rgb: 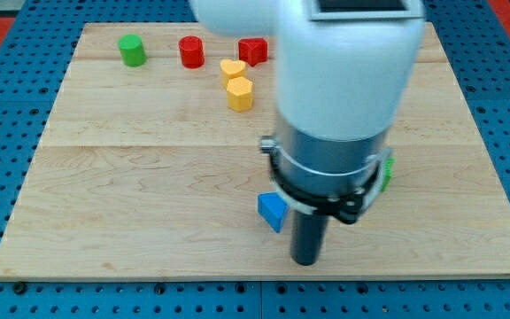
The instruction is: Move the blue triangle left and up a bit
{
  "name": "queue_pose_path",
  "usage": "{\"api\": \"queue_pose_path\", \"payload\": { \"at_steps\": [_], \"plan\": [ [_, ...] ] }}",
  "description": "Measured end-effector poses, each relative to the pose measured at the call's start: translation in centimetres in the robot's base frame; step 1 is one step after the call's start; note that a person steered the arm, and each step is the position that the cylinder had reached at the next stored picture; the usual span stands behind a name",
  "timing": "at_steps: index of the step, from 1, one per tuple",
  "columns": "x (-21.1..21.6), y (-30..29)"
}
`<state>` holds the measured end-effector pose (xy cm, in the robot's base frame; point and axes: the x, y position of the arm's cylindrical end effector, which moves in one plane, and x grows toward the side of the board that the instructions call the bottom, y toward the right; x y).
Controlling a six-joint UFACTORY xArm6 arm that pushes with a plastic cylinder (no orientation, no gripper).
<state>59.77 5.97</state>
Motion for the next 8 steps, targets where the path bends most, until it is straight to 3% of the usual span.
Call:
{"api": "queue_pose_path", "payload": {
  "at_steps": [4, 8],
  "plan": [
    [-3.5, -0.9],
    [-3.5, -2.9]
  ]
}}
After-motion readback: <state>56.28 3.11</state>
